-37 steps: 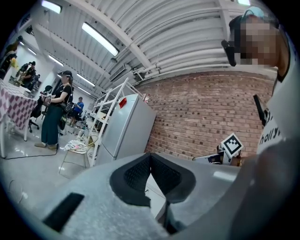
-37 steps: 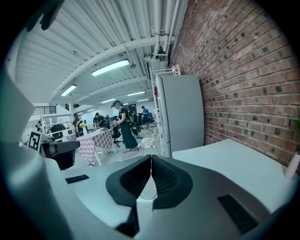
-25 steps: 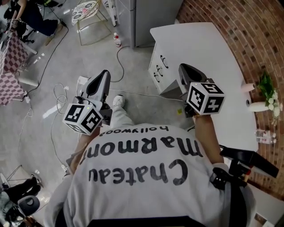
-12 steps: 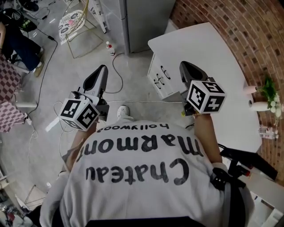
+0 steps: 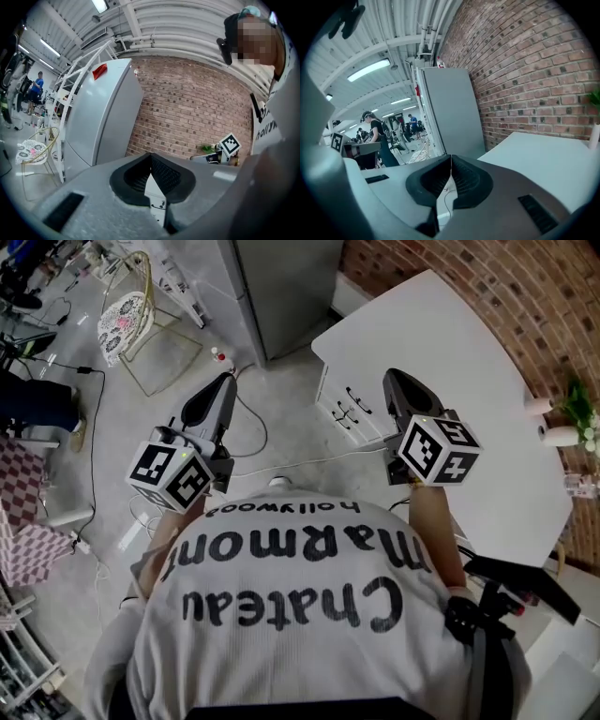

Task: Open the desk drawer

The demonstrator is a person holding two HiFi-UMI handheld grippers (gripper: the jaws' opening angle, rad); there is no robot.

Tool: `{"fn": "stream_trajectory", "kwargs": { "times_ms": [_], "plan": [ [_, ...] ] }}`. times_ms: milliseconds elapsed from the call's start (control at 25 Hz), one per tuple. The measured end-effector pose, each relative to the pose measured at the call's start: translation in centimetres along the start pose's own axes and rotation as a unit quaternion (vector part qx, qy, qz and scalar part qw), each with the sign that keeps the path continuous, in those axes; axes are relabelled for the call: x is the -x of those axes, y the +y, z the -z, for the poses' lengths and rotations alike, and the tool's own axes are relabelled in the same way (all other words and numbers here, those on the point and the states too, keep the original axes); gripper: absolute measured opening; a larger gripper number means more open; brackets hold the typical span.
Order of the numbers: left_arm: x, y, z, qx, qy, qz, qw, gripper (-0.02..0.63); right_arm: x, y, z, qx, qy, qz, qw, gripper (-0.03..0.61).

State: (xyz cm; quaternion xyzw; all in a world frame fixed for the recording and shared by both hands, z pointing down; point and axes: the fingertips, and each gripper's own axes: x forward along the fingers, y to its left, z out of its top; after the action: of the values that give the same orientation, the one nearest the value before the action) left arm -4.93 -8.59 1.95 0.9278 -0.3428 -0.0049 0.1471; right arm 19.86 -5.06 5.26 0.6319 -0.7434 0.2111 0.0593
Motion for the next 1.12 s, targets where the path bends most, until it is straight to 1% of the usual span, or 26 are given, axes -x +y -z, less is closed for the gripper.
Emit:
{"fn": "stream_trajectory", "kwargs": {
  "times_ms": [80, 200, 320, 400, 520, 600, 680, 840, 1000, 1120],
  "plan": [
    [-1.0, 0.8, 0.5, 0.001, 0.01, 0.02, 0.9998, 0.015, -0.5, 0.7, 0.5, -0.005, -0.011, -0.01, 1.0, 0.015],
    [-2.4, 1.5, 1.8, 0.019, 0.025, 0.049, 0.9983, 0.015, -1.1, 2.3, 1.6, 0.023, -0.014, -0.026, 0.999, 0.015],
    [-3.5, 1.8, 3.4, 0.043, 0.042, 0.071, 0.9957, 0.015, -1.7, 3.1, 2.8, 0.042, -0.006, -0.019, 0.999, 0.015],
    [-4.0, 1.7, 4.3, 0.047, 0.056, 0.087, 0.9935, 0.015, -2.0, 3.3, 3.5, 0.029, -0.005, -0.015, 0.999, 0.015],
    [-4.3, 1.0, 5.6, 0.053, 0.069, 0.121, 0.9888, 0.015, -2.6, 3.7, 5.2, -0.009, 0.004, -0.017, 1.0, 0.015],
    [-4.3, 0.4, 6.4, 0.058, 0.069, 0.142, 0.9857, 0.015, -3.2, 3.8, 6.9, -0.025, 0.021, -0.019, 0.999, 0.015],
    [-4.3, 0.1, 7.5, 0.051, 0.07, 0.156, 0.984, 0.015, -3.8, 3.9, 9.0, -0.026, 0.043, -0.018, 0.999, 0.015],
    [-3.9, -0.2, 10.3, 0.036, 0.09, 0.162, 0.982, 0.016, -4.3, 4.2, 12.9, -0.004, 0.088, -0.014, 0.996, 0.015],
    [-3.3, -1.3, 14.1, 0.042, 0.117, 0.182, 0.9755, 0.015, -4.8, 3.6, 16.2, 0.014, 0.127, -0.001, 0.992, 0.015],
    [-3.5, -2.0, 16.9, 0.05, 0.131, 0.193, 0.9712, 0.017, -5.8, 3.5, 18.9, 0.035, 0.159, -0.011, 0.987, 0.015]
  ]
}}
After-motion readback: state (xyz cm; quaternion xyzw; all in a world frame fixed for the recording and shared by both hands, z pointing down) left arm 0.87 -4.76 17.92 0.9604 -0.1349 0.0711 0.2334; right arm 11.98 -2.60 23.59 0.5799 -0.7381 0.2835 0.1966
